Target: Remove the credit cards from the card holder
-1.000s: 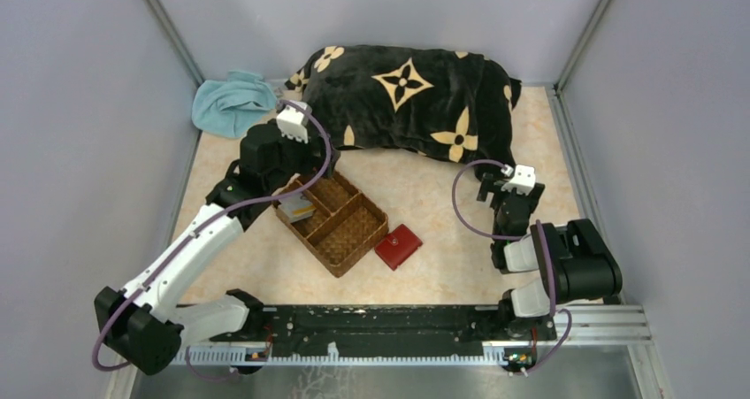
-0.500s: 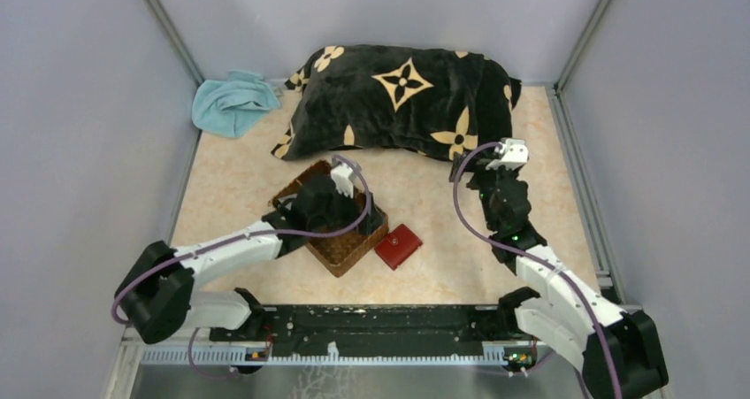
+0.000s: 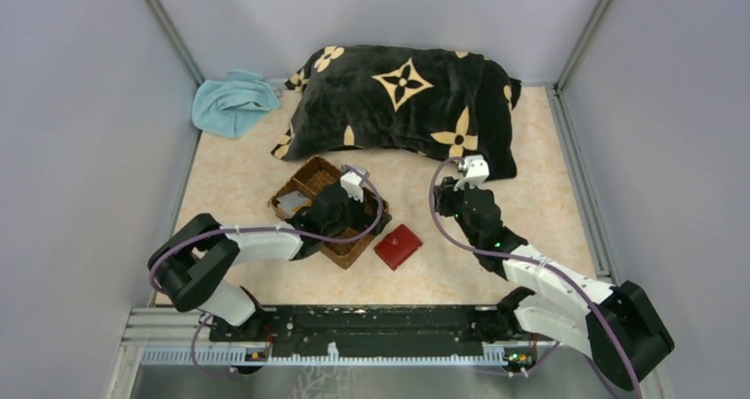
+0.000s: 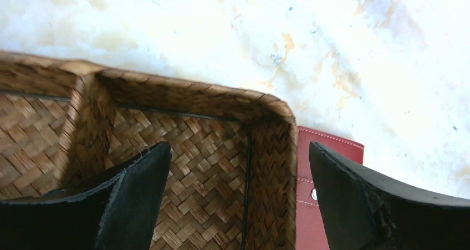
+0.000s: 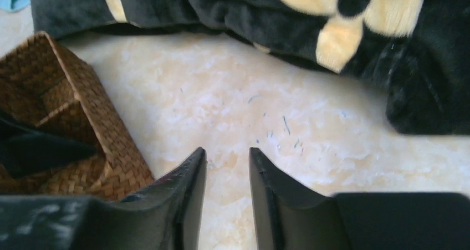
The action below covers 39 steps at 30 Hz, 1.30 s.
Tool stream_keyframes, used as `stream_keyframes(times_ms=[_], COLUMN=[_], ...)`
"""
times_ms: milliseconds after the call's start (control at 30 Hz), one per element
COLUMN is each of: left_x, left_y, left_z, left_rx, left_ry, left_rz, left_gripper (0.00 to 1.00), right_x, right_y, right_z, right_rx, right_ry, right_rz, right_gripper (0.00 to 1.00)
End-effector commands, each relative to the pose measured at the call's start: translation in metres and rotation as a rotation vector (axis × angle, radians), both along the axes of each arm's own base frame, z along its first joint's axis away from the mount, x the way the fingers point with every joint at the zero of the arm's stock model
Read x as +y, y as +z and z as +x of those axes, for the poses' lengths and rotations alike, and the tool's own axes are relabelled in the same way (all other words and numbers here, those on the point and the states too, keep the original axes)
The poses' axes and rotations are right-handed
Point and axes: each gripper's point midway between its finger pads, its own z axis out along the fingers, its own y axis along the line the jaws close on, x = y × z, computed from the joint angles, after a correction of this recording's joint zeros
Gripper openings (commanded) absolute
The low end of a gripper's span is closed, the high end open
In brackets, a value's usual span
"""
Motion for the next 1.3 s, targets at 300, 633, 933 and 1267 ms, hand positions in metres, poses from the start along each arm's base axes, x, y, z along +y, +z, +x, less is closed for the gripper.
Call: stream_keyframes(times_ms=[300, 633, 933, 1267], left_x=[0.016, 0.052, 0.059, 0.068], left_y=[0.113, 0.123, 0.11, 0.104], left_z=[-0.008, -0.074, -0.1, -0.105], left_rx=[-0.171, 0.06, 0.123, 0.161], left_ry=[0.069, 0.169, 0.157, 0.191], left_rz=[-0.056, -0.334, -0.345, -0.313], left_gripper=[0.99, 0.57, 0.85, 0.92], right_x=[0.063, 0.097, 0.111, 0.121], right_y=[0.005, -0.015, -0.038, -0.081], right_z=[-0.045, -0.104, -0.101, -0.099], right_rx=[0.035, 0.197, 0.244, 0.315], right_ry=[0.183, 0.255, 0.289, 0.292], right_rz=[-0.121, -0.115, -0.262, -0.353], right_gripper=[0.83, 0.35, 0.52, 0.52])
